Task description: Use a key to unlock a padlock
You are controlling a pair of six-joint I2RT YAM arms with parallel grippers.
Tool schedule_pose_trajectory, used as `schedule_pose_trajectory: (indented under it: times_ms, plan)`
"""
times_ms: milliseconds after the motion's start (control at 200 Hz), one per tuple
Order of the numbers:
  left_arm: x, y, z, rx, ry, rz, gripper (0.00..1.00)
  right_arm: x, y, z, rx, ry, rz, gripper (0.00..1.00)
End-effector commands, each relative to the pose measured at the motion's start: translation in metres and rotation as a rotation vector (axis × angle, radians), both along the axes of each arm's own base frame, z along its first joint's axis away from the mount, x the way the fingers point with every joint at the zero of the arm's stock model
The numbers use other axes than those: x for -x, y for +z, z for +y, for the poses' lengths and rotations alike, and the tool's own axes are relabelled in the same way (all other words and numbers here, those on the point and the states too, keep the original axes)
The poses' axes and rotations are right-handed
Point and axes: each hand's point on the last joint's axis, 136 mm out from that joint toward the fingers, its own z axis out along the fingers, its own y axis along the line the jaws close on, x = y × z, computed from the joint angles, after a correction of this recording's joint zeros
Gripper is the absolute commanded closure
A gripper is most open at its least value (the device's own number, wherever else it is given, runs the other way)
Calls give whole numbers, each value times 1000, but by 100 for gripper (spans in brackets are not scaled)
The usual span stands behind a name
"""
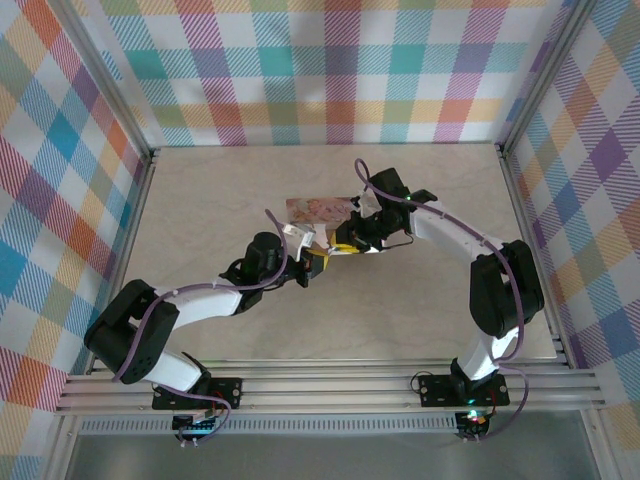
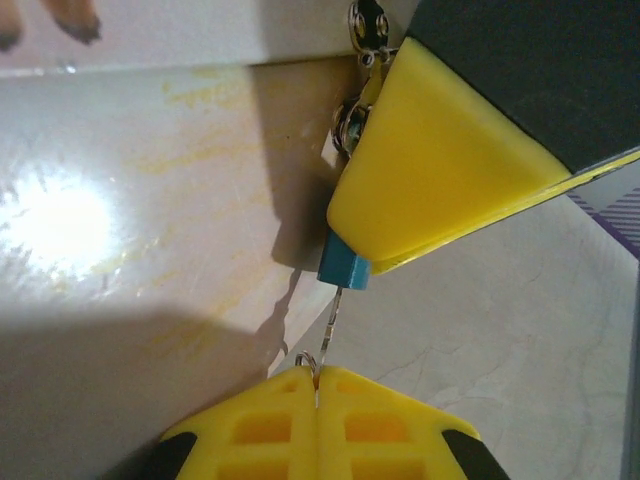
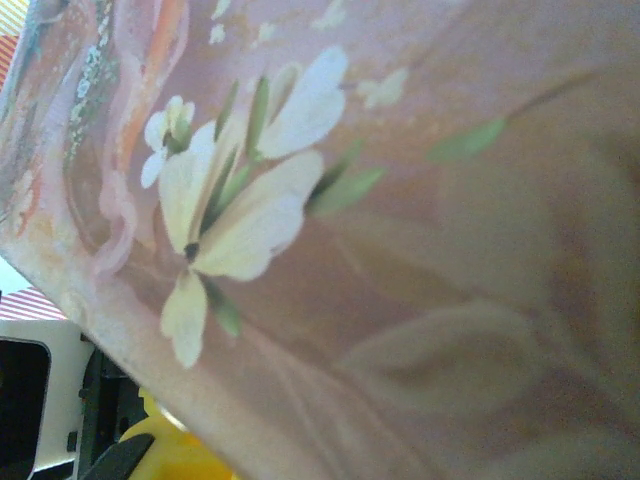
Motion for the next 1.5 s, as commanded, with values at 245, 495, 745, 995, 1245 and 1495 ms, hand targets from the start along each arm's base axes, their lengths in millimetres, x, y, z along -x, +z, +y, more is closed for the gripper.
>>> schedule_pose_trajectory:
  times_ms: [245,495,745,995,1245,1495]
  plan:
    - [-9,45,-23,110,-32,-24,100,10,13,9,-67,32,22,100]
    - [-11,61,-24,286,-74,36,100,14,8,5,-41,49,26,100]
    - [-16,63,-8,287,-61,15,100,15,8,2,-24,44,16,100]
    - [-8,53,-4,131,-29,-79,100,13,8,3,-22,28,36,100]
    - [-1,51,-8,4,27,-220,100,12,10,3,-11,12,64,100]
    - [-3,65,-7,2,75,-304,100,13,5,3,-1,-9,95,100]
